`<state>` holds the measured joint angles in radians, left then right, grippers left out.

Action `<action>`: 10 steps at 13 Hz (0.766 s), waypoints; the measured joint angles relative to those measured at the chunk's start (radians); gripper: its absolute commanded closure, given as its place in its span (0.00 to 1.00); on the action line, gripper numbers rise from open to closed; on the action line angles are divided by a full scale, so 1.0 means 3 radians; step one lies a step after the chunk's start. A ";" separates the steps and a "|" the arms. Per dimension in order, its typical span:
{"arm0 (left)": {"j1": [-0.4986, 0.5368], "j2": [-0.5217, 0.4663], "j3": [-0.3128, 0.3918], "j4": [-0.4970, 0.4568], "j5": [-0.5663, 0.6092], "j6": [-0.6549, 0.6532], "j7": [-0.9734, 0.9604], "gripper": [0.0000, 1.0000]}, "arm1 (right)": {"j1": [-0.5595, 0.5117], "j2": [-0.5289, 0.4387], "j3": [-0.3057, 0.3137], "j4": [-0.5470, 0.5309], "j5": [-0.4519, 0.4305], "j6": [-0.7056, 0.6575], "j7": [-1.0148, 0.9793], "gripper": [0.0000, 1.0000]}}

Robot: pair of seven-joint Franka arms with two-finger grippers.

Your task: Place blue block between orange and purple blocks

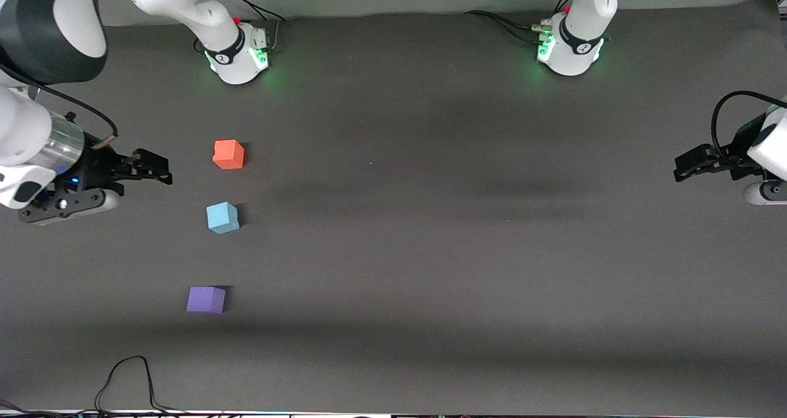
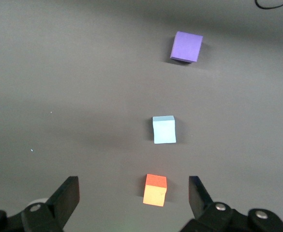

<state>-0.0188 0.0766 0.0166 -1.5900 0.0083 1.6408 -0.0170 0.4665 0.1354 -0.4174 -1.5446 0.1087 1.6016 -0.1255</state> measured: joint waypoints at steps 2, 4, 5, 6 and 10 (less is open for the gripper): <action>0.0000 0.0000 0.0000 0.0000 0.0000 0.0000 0.0000 0.00 | -0.0386 -0.0155 0.0340 -0.0182 -0.0021 0.0128 0.0000 0.00; 0.0000 0.0000 0.0000 0.0000 0.0000 0.0000 0.0000 0.00 | -0.0770 -0.0323 0.0694 -0.0371 -0.0056 0.0191 0.0012 0.00; 0.0000 0.0000 0.0000 0.0000 0.0000 0.0000 0.0000 0.00 | -0.0904 -0.0388 0.0842 -0.0423 -0.0127 0.0205 0.0041 0.00; 0.0000 0.0000 0.0000 0.0000 0.0000 0.0000 0.0000 0.00 | -0.1015 -0.0449 0.0987 -0.0459 -0.0191 0.0209 0.0067 0.00; 0.0000 0.0001 0.0000 -0.0001 0.0000 0.0000 0.0000 0.00 | -0.1088 -0.0584 0.1152 -0.0544 -0.0251 0.0210 0.0144 0.00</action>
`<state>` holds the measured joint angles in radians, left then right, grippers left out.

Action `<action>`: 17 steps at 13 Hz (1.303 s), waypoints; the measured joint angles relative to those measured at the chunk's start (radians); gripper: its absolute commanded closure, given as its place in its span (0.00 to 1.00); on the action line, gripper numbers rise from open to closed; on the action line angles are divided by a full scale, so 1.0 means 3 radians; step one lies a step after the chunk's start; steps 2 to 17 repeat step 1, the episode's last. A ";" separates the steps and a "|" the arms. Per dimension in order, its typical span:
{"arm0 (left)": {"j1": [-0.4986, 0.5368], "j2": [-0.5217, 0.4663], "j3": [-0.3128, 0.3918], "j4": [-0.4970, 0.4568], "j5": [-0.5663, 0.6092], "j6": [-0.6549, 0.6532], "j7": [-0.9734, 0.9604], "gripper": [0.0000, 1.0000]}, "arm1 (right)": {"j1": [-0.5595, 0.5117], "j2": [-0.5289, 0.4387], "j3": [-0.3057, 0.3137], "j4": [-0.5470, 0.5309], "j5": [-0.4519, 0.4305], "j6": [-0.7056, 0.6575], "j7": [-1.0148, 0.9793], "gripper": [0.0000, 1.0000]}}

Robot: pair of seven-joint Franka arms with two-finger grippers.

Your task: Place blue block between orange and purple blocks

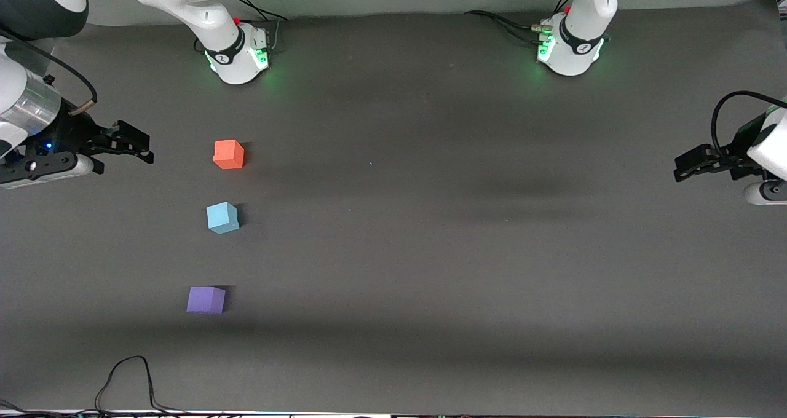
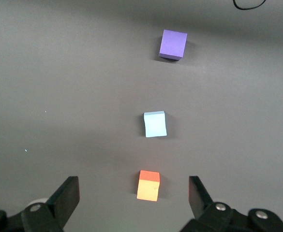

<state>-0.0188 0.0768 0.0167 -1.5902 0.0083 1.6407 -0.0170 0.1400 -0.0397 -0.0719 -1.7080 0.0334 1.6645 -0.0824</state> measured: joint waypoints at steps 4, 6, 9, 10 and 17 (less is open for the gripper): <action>0.0000 0.0000 0.0000 0.0000 0.0000 0.0000 0.0000 0.00 | -0.0003 -0.0007 0.0000 -0.0013 0.0000 0.0003 0.0002 0.00; 0.0000 0.0000 0.0000 0.0000 0.0000 0.0000 0.0000 0.00 | -0.0003 -0.0007 0.0000 -0.0013 0.0000 0.0003 0.0002 0.00; 0.0000 0.0000 0.0000 0.0000 0.0000 0.0000 0.0000 0.00 | -0.0003 -0.0007 0.0000 -0.0013 0.0000 0.0003 0.0002 0.00; 0.0000 0.0000 0.0000 0.0000 0.0000 0.0000 0.0000 0.00 | -0.0003 -0.0007 0.0000 -0.0013 0.0000 0.0003 0.0002 0.00; 0.0000 0.0000 0.0000 0.0000 0.0000 0.0000 0.0000 0.00 | -0.0003 -0.0007 0.0000 -0.0013 0.0000 0.0003 0.0002 0.00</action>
